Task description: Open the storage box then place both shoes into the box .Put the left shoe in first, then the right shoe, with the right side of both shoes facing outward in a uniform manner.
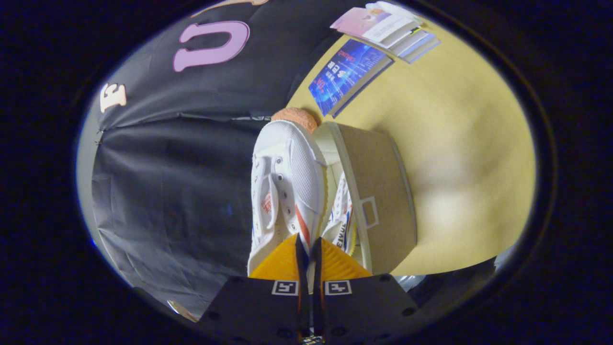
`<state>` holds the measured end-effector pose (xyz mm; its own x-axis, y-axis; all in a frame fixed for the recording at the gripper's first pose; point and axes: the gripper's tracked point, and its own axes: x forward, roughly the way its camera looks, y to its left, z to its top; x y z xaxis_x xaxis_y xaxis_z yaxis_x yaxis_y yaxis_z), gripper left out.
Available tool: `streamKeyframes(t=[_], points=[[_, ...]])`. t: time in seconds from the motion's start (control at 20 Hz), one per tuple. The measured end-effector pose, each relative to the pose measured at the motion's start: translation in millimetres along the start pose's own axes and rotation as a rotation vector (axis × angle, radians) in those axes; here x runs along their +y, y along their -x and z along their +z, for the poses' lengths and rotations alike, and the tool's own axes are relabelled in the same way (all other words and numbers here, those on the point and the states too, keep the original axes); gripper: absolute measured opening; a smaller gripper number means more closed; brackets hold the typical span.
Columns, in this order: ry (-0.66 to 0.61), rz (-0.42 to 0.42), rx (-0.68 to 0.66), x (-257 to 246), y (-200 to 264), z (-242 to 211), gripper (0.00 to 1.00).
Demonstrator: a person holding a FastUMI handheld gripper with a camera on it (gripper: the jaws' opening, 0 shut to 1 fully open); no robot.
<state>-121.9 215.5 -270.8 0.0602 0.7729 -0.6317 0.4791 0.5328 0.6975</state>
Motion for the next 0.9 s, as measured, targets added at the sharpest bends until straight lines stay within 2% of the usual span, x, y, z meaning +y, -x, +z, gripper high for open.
streamKeyframes(t=[0.3, 0.7, 0.85, 0.9], points=[[0.056, -0.201, -0.015, -34, -21, -9, 0.06], [0.047, -0.273, -0.035, -39, -27, -9, 0.06], [0.017, -0.277, -0.065, -38, -26, -6, 0.12], [0.01, -0.254, -0.066, -31, -28, -8, 0.13]])
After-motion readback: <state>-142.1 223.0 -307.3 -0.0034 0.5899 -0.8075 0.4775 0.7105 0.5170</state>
